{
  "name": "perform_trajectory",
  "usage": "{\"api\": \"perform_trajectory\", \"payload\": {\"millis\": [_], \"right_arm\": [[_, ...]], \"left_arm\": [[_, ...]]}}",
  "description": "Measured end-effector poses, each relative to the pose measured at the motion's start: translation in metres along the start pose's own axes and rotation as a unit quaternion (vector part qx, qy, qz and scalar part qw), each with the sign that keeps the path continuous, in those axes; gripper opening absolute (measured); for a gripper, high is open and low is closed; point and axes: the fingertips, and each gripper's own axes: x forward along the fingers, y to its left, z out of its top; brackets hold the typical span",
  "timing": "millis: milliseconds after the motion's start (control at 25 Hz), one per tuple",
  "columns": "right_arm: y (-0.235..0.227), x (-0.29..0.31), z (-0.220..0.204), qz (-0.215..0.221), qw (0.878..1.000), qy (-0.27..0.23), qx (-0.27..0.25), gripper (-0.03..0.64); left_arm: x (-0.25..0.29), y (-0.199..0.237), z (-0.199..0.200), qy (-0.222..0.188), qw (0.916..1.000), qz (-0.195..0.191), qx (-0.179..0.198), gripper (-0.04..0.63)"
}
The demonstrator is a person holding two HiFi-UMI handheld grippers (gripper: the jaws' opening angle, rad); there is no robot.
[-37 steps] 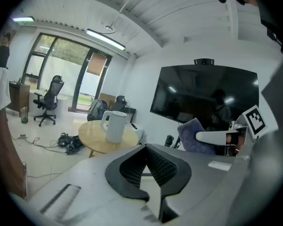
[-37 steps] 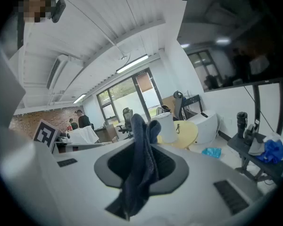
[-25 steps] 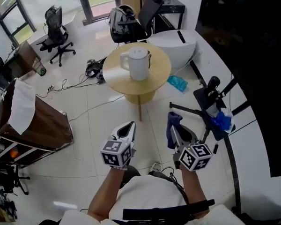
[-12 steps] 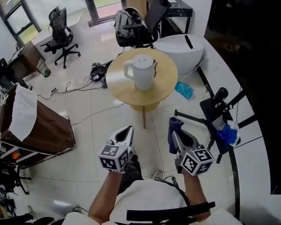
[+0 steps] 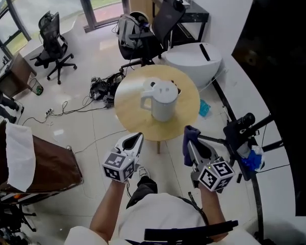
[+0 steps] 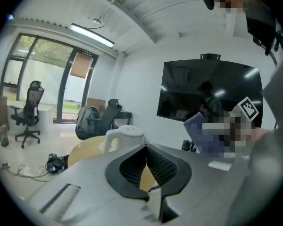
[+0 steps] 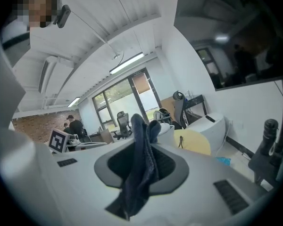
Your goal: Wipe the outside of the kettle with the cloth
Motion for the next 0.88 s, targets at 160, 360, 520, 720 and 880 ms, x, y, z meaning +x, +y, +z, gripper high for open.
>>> {"api": "perform_trajectory", "payload": {"millis": [160,360,520,720,880], "right_arm": [[0.004,0.044,0.008,-0.026,1.0,0.0,0.002,0.081],[0.005,0.077,0.01,-0.053,0.999,0.002,0.003,0.081],[0.005,0.091,0.012,-0.064,0.998,0.009,0.001,0.081],[-0.01,0.103,0.018,-0.075,0.997,0.01,-0.002,0.081],[-0.02,0.117,0.034,-0.071,0.997,0.011,-0.013,0.081]], "left_arm": [[0.03,0.04,0.014,0.013,0.9991,-0.037,0.017,0.002],[0.066,0.069,0.022,0.025,0.9952,-0.085,0.041,0.033],[0.098,0.089,0.019,0.045,0.989,-0.117,0.078,0.166],[0.149,0.106,0.017,0.057,0.9779,-0.16,0.122,0.267],[0.182,0.111,0.006,0.08,0.9667,-0.209,0.123,0.298]]}}
